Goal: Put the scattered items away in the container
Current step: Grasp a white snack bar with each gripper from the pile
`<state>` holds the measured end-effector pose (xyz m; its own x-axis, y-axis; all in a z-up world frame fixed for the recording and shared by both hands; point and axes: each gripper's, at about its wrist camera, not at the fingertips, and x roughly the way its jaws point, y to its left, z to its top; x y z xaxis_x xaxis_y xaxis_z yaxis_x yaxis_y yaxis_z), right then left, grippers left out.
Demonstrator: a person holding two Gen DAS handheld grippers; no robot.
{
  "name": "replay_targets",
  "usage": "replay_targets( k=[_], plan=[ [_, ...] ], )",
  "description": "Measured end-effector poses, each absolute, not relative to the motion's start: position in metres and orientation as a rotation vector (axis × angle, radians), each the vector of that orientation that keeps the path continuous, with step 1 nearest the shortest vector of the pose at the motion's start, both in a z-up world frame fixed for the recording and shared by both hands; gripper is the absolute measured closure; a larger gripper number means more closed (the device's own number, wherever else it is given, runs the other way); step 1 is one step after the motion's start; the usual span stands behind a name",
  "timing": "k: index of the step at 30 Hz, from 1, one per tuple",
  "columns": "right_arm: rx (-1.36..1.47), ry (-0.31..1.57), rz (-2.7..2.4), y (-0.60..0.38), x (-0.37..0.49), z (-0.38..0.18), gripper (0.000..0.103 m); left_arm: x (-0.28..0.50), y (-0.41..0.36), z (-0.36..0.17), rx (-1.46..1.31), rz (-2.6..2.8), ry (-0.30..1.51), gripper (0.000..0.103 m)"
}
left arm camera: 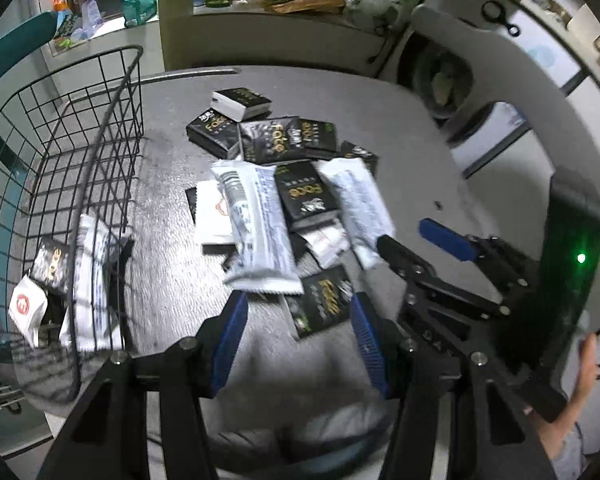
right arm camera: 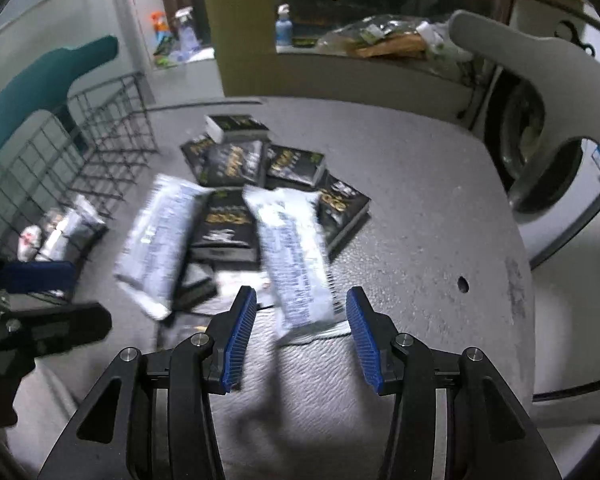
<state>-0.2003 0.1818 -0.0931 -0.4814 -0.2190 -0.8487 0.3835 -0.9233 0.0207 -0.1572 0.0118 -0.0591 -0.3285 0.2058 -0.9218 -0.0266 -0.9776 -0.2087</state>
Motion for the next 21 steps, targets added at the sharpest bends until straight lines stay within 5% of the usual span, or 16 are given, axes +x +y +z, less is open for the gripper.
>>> replay_targets(
  k=[21],
  plan=[
    [1.418, 0.107, -2.299, 0.181, -0.24, -0.136, 0.061, -0.205, 0.011, -0.115, -1.859, 2.424, -0.177, 0.044]
  ],
)
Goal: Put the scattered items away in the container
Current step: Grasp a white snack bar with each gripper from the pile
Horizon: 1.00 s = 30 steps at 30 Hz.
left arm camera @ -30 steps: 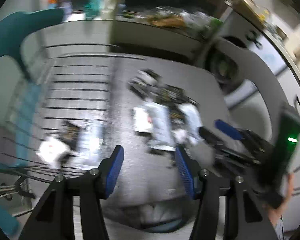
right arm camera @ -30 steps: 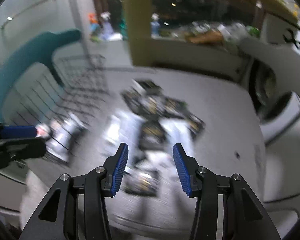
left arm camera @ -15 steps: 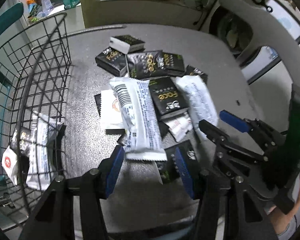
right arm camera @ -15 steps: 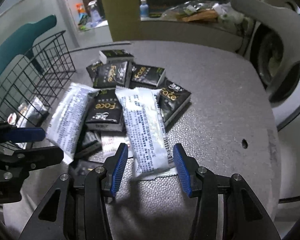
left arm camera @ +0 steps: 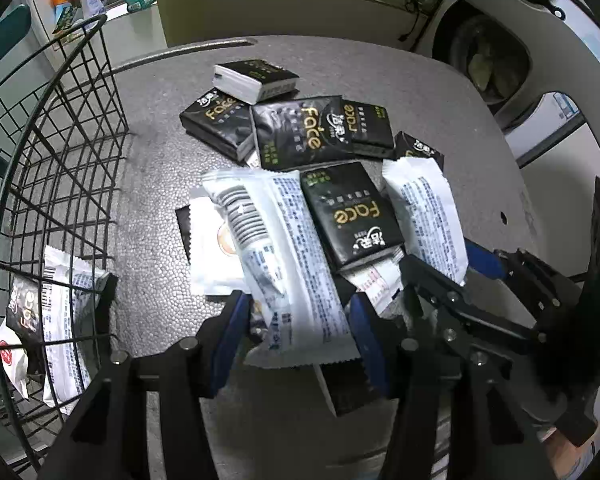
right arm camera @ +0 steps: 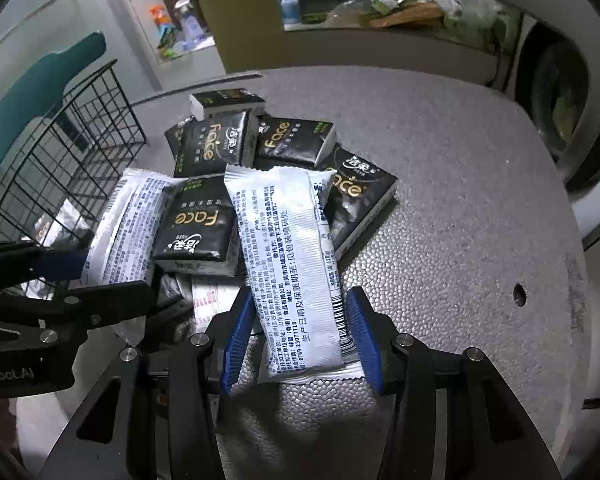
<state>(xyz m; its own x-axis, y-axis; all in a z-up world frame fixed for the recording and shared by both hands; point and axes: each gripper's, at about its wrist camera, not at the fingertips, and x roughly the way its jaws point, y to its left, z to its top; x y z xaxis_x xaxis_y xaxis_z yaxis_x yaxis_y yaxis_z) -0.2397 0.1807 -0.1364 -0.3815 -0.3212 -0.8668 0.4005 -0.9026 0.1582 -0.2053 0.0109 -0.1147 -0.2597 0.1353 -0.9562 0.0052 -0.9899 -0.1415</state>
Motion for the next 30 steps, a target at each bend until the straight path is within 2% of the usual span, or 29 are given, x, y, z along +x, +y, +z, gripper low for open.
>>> replay_targets(
  k=[1, 2, 5, 11, 16, 19, 23, 24, 27, 30],
  plan=[
    [1.419, 0.097, -2.295, 0.181, -0.24, -0.136, 0.064, -0.205, 0.01, -0.115, -1.859, 2.414, -0.191, 0.046],
    [1.421, 0.092, -2.296, 0.181, -0.239, -0.136, 0.067, -0.205, 0.009, -0.116, -1.859, 2.406, -0.204, 0.052],
    [1.419, 0.101, -2.32, 0.182, -0.239, -0.133, 0.067, -0.204, 0.009, -0.114, -1.856, 2.407, -0.205, 0.061],
    [1.412, 0.075, -2.341, 0.186, -0.231, -0.122, 0.067, -0.2, 0.004, -0.104, -1.822, 2.408, -0.229, 0.071],
    [1.393, 0.061, -2.358, 0.19, -0.221, -0.111, 0.067, -0.194, 0.0, -0.097, -1.814, 2.398, -0.245, 0.071],
    [1.398, 0.071, -2.357, 0.189, -0.218, -0.11, 0.067, -0.192, 0.005, -0.1, -1.831, 2.402, -0.184, 0.07],
    [1.406, 0.056, -2.35, 0.191, -0.216, -0.112, 0.067, -0.196, 0.005, -0.107, -1.841, 2.416, -0.197, 0.058],
    [1.406, 0.053, -2.349, 0.191, -0.215, -0.112, 0.067, -0.197, 0.006, -0.109, -1.843, 2.417, -0.199, 0.058],
    [1.408, 0.049, -2.351, 0.192, -0.215, -0.113, 0.067, -0.201, 0.009, -0.116, -1.855, 2.409, -0.192, 0.058],
    [1.411, 0.042, -2.35, 0.193, -0.214, -0.114, 0.067, -0.202, 0.008, -0.118, -1.851, 2.403, -0.212, 0.065]
  ],
)
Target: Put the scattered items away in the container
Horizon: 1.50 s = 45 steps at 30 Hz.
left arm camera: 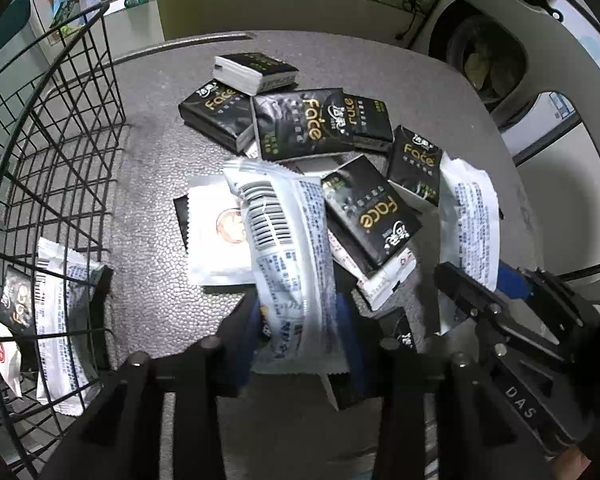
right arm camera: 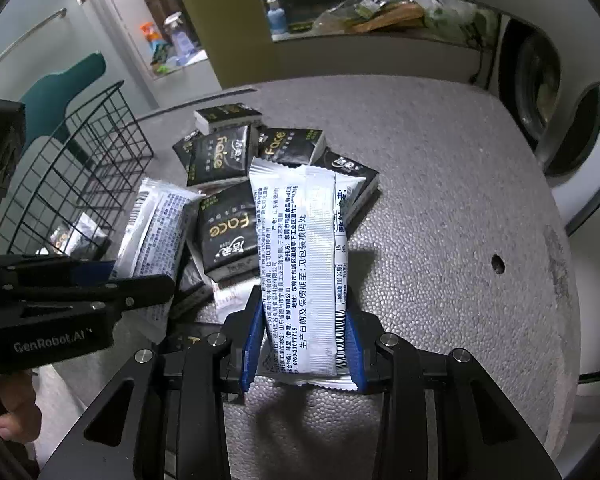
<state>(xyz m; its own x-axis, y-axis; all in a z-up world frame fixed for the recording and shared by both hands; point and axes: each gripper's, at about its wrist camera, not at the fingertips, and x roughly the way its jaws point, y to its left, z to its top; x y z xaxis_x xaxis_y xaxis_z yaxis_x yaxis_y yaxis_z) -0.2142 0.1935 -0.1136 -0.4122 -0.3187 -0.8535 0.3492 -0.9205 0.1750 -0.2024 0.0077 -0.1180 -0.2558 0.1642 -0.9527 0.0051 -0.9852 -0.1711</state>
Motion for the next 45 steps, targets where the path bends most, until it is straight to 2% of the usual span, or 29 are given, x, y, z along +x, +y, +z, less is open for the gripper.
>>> replay_targets(
  k=[6, 11, 17, 20, 28, 32, 35, 40, 41, 44, 45],
  plan=[
    [1.373, 0.023, -2.363, 0.193, -0.209, -0.101, 0.067, -0.199, 0.0, -0.103, -1.813, 2.431, -0.242, 0.068],
    [1.288, -0.003, -2.36, 0.176, -0.198, -0.065, 0.067, -0.187, -0.008, -0.061, -1.709, 2.464, -0.275, 0.068],
    [1.15, 0.037, -2.251, 0.104, -0.172, -0.009, 0.067, -0.163, -0.058, 0.003, -1.598, 2.566, -0.281, 0.067],
    [1.126, 0.064, -2.17, 0.053, -0.16, 0.001, 0.067, -0.153, -0.1, 0.016, -1.613, 2.641, -0.276, 0.067],
    [1.143, 0.157, -2.084, -0.047, -0.148, -0.014, 0.067, -0.125, -0.202, -0.014, -1.789, 2.741, -0.419, 0.067],
    [1.163, 0.217, -2.099, -0.065, -0.15, -0.026, 0.067, -0.125, -0.216, -0.034, -1.867, 2.71, -0.505, 0.069],
    [1.161, 0.227, -2.101, -0.065, -0.15, -0.024, 0.067, -0.126, -0.21, -0.031, -1.877, 2.749, -0.437, 0.068],
    [1.148, 0.199, -2.115, -0.058, -0.152, -0.023, 0.065, -0.123, -0.208, -0.032, -1.884, 2.734, -0.46, 0.068],
    [1.151, 0.184, -2.114, -0.056, -0.152, -0.022, 0.065, -0.122, -0.208, -0.03, -1.888, 2.744, -0.436, 0.066],
    [1.143, 0.15, -2.113, -0.049, -0.153, -0.019, 0.065, -0.12, -0.21, -0.025, -1.875, 2.773, -0.423, 0.046],
    [1.139, 0.156, -2.113, -0.048, -0.153, -0.018, 0.064, -0.12, -0.211, -0.023, -1.861, 2.775, -0.433, 0.044]
  ],
)
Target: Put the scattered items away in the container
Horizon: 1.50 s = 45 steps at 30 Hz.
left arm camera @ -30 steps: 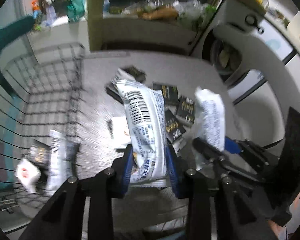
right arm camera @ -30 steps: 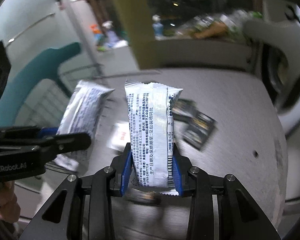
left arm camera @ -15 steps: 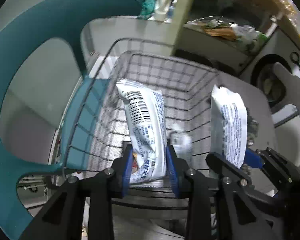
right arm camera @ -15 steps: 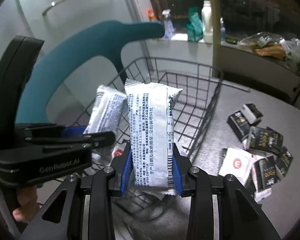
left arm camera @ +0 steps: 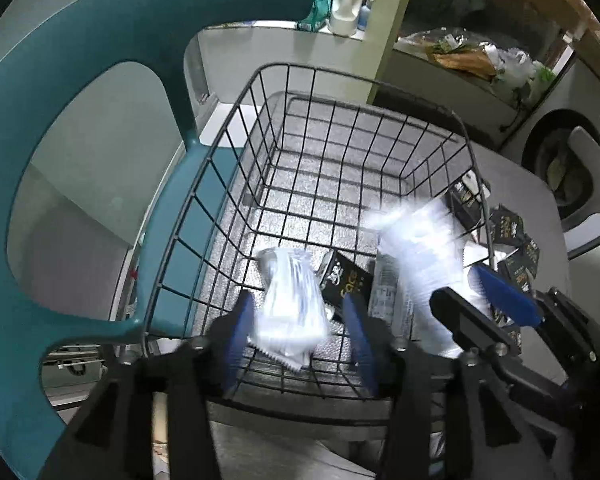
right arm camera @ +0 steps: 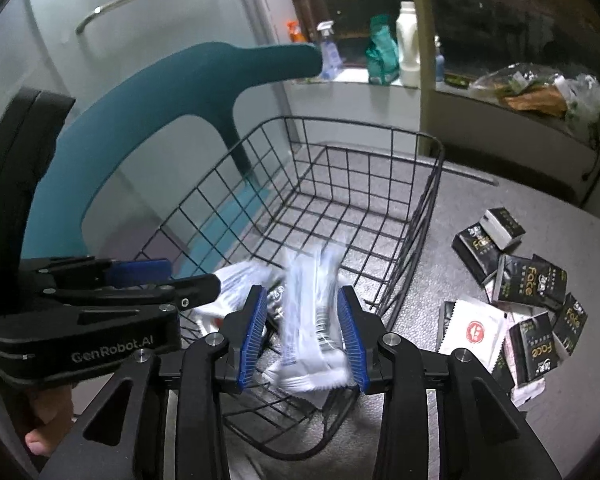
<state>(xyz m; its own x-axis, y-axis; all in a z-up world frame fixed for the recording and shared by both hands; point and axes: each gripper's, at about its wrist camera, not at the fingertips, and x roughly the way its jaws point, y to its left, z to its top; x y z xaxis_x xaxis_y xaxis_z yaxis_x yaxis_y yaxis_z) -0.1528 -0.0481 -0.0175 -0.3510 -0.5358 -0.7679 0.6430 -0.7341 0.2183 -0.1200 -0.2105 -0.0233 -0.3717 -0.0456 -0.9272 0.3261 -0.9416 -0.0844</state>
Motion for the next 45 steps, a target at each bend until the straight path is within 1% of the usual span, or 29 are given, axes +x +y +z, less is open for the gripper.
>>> replay_targets(
  k=[1, 4, 7, 9, 13, 16, 19, 23, 26, 31, 34, 36, 42, 45],
  plan=[
    [1.136, 0.163, -2.116, -0.047, -0.152, -0.016, 0.064, -0.119, -0.211, -0.022, 1.609, -2.406, 0.382, 0.042],
    [1.124, 0.15, -2.126, -0.036, -0.151, -0.008, 0.064, -0.119, -0.21, -0.015, 1.593, -2.423, 0.406, 0.042],
    [1.091, 0.131, -2.173, -0.011, -0.152, 0.007, 0.064, -0.117, -0.2, -0.005, 1.585, -2.472, 0.44, 0.042],
    [1.091, 0.134, -2.225, 0.015, -0.155, 0.014, 0.064, -0.118, -0.184, 0.003, 1.587, -2.515, 0.426, 0.042],
    [1.125, 0.178, -2.349, 0.069, -0.161, 0.018, 0.064, -0.122, -0.13, 0.018, 1.634, -2.635, 0.385, 0.042],
    [1.194, 0.203, -2.413, 0.11, -0.166, 0.006, 0.064, -0.128, -0.084, 0.018, 1.706, -2.701, 0.328, 0.042],
    [1.288, 0.199, -2.43, 0.145, -0.169, -0.017, 0.064, -0.133, -0.041, 0.006, 1.796, -2.738, 0.289, 0.042],
    [1.396, 0.202, -2.38, 0.169, -0.162, -0.056, 0.064, -0.136, 0.001, -0.026, 1.924, -2.713, 0.25, 0.042],
    [1.432, 0.219, -2.321, 0.172, -0.151, -0.082, 0.064, -0.141, 0.01, -0.051, 1.984, -2.664, 0.264, 0.042],
    [1.426, 0.252, -2.262, 0.155, -0.142, -0.107, 0.063, -0.155, 0.009, -0.08, 1.988, -2.625, 0.249, 0.042],
    [1.417, 0.257, -2.253, 0.147, -0.14, -0.114, 0.058, -0.162, 0.008, -0.089, 2.002, -2.614, 0.241, 0.042],
    [1.41, 0.233, -2.244, 0.143, -0.142, -0.115, 0.051, -0.166, 0.005, -0.093, 2.009, -2.608, 0.258, 0.042],
    [1.41, 0.196, -2.256, 0.132, -0.147, -0.119, 0.036, -0.177, -0.003, -0.101, 2.011, -2.596, 0.281, 0.042],
    [1.435, 0.182, -2.25, 0.127, -0.154, -0.125, 0.035, -0.178, -0.007, -0.106, 2.023, -2.585, 0.304, 0.042]
  ],
)
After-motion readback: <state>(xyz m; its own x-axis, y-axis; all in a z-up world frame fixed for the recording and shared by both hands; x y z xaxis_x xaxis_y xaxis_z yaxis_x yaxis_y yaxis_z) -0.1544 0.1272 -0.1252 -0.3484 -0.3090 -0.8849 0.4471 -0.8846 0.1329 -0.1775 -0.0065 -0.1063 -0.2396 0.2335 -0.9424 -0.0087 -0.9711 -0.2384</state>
